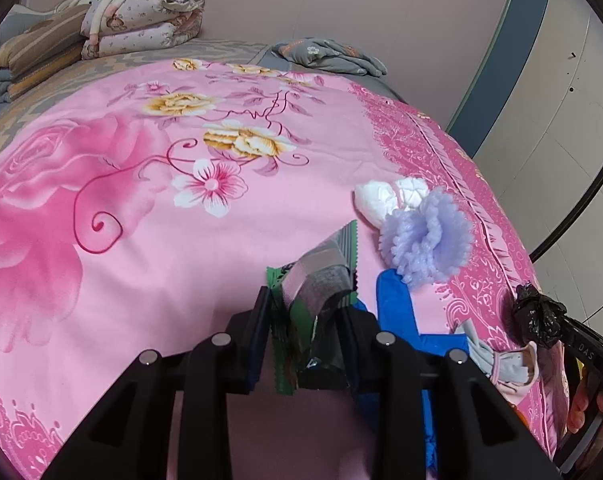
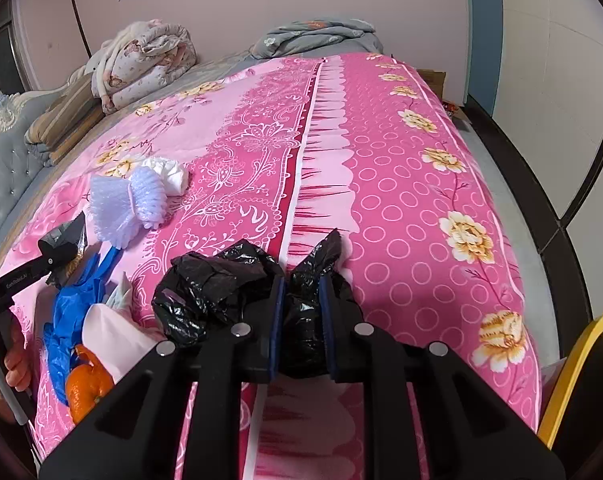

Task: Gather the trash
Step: 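Grasp the green snack wrapper with the left tool while the right tool grasps the black bags, then carry both items to the yellow bin and open both tools over it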

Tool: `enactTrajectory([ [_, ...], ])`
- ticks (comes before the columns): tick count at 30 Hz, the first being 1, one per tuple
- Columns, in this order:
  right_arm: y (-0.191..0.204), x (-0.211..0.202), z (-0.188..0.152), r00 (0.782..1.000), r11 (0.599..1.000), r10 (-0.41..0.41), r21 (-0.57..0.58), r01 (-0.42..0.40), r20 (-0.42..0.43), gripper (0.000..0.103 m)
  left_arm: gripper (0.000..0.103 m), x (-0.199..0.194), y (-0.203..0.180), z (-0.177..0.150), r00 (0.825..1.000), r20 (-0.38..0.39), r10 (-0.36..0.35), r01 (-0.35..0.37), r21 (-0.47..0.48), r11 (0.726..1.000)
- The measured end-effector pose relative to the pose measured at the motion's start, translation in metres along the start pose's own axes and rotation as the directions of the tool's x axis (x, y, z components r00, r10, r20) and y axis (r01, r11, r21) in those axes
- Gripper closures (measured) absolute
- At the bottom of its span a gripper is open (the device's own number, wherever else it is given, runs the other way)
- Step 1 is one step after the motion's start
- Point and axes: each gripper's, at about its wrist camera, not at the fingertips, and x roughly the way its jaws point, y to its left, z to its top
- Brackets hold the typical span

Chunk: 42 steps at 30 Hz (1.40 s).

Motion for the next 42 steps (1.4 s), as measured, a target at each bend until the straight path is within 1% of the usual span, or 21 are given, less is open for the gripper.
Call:
enactTrajectory([
  [6, -0.001, -0.018, 0.001, 1.0, 1.0, 0.008, 0.014, -0.008, 0.011, 0.087, 0.073, -0.02, -0.006, 0.006, 0.999, 0.034, 0.004, -0.004, 0.012, 1.0],
  [9, -0.002, -0.032, 0.001, 0.999, 1.0, 0.01, 0.017, -0.011, 0.031, 0.088, 0.073, -0.033, -0.009, 0.009, 0.999, 0.054, 0.006, -0.007, 0.018, 1.0],
  [15, -0.004, -0.07, 0.004, 0.996, 1.0, 0.011, 0.02, -0.013, 0.088, 0.088, 0.073, -0.06, -0.023, 0.013, 0.996, 0.092, -0.001, -0.002, 0.041, 0.999],
  [23, -0.015, -0.128, 0.006, 0.985, 0.999, -0.001, 0.037, -0.005, 0.17, 0.088, 0.073, -0.099, -0.059, 0.019, 0.987, 0.16, -0.021, 0.007, 0.088, 0.996],
  [27, -0.022, -0.158, 0.005, 0.976, 0.999, -0.009, 0.048, -0.002, 0.216, 0.088, 0.073, -0.118, -0.081, 0.021, 0.981, 0.189, -0.048, 0.026, 0.119, 0.993],
  [34, -0.039, -0.213, -0.005, 0.952, 0.997, -0.049, 0.071, 0.029, 0.304, 0.088, 0.073, -0.149, -0.134, 0.017, 0.965, 0.234, -0.117, 0.072, 0.193, 0.979],
  [36, -0.046, -0.229, -0.011, 0.941, 0.996, -0.072, 0.078, 0.049, 0.329, 0.088, 0.073, -0.155, -0.149, 0.015, 0.96, 0.238, -0.145, 0.094, 0.213, 0.973],
  [42, -0.065, -0.26, -0.028, 0.921, 0.99, -0.12, 0.12, 0.081, 0.371, 0.088, 0.073, -0.163, -0.202, 0.003, 0.949, 0.225, -0.223, 0.158, 0.273, 0.949],
])
